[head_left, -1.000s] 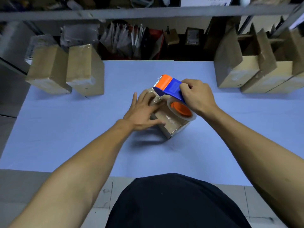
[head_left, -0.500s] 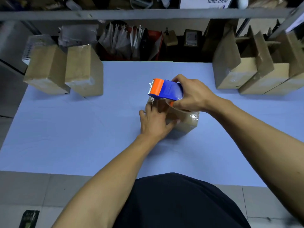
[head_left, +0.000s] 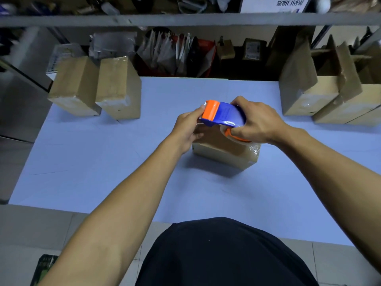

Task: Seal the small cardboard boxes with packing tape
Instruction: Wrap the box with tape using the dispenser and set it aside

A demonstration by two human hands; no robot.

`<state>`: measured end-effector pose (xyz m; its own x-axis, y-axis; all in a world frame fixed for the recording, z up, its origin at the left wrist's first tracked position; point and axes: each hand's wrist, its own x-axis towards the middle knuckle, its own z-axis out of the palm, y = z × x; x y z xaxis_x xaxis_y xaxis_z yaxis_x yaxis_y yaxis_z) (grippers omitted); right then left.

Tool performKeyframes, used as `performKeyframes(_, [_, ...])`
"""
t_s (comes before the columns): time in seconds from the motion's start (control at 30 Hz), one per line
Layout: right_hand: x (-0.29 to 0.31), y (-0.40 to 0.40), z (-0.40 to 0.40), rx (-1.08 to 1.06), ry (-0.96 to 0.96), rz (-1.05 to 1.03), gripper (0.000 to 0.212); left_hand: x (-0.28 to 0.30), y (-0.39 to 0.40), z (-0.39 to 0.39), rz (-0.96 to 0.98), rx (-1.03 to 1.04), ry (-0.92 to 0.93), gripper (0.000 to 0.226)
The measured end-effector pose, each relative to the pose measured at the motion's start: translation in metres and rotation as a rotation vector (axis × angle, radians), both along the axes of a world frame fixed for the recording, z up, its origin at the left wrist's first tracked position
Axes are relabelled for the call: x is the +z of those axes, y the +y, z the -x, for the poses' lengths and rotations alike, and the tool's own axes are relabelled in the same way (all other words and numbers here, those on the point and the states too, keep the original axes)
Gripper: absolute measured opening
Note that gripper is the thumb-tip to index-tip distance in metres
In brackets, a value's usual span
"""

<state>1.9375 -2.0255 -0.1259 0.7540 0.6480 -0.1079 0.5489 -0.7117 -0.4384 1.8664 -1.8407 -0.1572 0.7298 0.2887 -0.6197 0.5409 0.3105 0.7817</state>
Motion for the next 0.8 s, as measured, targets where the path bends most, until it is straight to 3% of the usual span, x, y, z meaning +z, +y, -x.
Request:
performKeyframes(0.17, [-0.001,-0.001,-0.003,0.008,0.019,-0.009,0.055,0.003,0.002,-0.006,-0.069,0.025,-0.063,0.017])
performKeyframes(0.4, [-0.001,0.000,-0.008,0.034,0.028,0.002,0.062,-0.007,0.015,-0.011,0.086,0.002,0.001,0.014])
performKeyframes(0.6, [-0.001,0.004,-0.015,0.067,-0.026,0.046,0.053,-0.015,0.017,-0.016,-0.173,-0.091,0.020,0.006])
performKeyframes(0.8, [0.000,0.006,-0.013,0.114,-0.048,0.068,0.047,-0.026,0.013,-0.022,-0.368,-0.020,0.030,0.010])
